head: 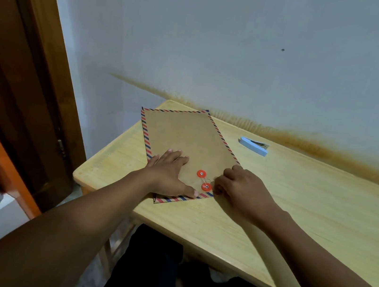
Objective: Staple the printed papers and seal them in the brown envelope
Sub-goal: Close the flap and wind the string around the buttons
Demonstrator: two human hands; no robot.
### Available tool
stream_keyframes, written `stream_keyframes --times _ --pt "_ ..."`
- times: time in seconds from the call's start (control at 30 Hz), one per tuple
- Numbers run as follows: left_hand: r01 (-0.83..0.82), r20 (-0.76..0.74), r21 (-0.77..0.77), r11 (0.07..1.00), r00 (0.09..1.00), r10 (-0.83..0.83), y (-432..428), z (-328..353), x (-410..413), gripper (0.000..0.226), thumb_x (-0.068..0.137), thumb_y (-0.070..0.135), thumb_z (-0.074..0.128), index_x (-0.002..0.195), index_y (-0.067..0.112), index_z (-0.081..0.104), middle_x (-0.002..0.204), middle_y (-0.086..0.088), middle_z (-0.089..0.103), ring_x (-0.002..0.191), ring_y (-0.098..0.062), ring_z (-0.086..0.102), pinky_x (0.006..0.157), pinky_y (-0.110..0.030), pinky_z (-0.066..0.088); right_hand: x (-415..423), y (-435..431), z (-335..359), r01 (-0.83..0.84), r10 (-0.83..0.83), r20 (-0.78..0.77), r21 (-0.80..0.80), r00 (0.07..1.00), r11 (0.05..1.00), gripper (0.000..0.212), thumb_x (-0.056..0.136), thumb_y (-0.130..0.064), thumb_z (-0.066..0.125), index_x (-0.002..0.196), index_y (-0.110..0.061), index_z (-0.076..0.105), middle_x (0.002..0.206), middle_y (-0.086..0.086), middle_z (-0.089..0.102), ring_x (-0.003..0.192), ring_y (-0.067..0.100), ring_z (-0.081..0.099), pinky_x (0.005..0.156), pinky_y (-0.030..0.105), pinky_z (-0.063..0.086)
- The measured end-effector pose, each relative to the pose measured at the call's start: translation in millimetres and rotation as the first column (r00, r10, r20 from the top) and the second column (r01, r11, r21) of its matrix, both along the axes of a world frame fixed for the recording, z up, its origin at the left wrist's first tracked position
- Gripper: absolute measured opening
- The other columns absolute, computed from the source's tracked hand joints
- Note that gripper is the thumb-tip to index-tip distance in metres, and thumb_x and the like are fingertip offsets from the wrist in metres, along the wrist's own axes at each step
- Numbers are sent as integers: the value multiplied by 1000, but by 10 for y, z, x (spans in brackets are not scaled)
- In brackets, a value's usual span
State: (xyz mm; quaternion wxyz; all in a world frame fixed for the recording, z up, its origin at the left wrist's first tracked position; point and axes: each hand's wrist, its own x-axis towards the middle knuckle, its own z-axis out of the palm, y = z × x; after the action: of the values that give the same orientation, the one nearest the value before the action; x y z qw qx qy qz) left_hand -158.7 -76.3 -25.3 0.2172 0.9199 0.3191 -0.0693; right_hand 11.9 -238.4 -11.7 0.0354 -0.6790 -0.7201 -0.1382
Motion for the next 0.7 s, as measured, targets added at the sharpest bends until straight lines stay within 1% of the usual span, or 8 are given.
stream_keyframes --times 0.07,0.17,0.27,0.4,0.5,0.6,0.7 --pt "-8 -4 1 1000 1000 8 2 -1 7 110 82 75 62 164 28 6 173 6 -8 158 -19 -14 127 -48 -3 -40 -52 -15 -20 20 22 7 1000 1000 13 93 -30 62 94 -22 72 81 -2 64 72 16 51 57 30 44" --pt "-15 -3 4 1000 1000 15 -9 -4 17 110 81 75 63 164 28 7 173 5 -6 159 -20 -13 127 -49 -3 -112 -95 -63 -25 24 43 31 999 999 20 98 -30 55 101 -21 72 83 -2 64 73 18 51 58 34 45" --pt "-19 -6 6 1000 1000 19 -27 13 19 111 81 76 63 163 28 6 173 5 -6 159 -20 -11 126 -49 -2 -214 -106 -86 -12 12 -23 6 1000 1000 25 101 -30 48 104 -19 71 87 -1 64 78 18 52 61 32 45" --pt "-4 -10 -5 1000 1000 4 -38 29 -4 113 80 78 61 164 27 5 173 4 -9 158 -20 -14 127 -49 -4 -302 -29 18 -18 11 -167 -38 986 999 21 98 -27 52 105 -18 70 93 0 65 85 17 53 65 33 48" --pt "8 -2 -6 1000 1000 -8 -48 22 -27 113 80 79 59 164 28 3 173 4 -11 158 -20 -18 128 -50 -5 -308 103 102 -27 5 -169 -129 986 991 12 96 -25 56 95 -18 66 91 -1 58 84 16 46 65 35 47" --pt "18 9 -8 1000 1000 -18 -40 6 -42 115 80 80 59 164 28 2 173 4 -13 157 -19 -20 128 -50 -6 -316 272 176 -34 5 -141 -208 990 977 6 92 -23 59 92 -19 63 87 -3 47 84 18 47 64 38 47" --pt "21 21 -14 1000 1000 -21 -33 -10 -55 116 78 82 59 164 28 2 173 5 -13 157 -18 -21 127 -49 -6 -317 446 245 -42 7 -132 -264 991 964 6 90 -21 62 94 -19 66 89 -2 49 83 18 48 63 34 44"
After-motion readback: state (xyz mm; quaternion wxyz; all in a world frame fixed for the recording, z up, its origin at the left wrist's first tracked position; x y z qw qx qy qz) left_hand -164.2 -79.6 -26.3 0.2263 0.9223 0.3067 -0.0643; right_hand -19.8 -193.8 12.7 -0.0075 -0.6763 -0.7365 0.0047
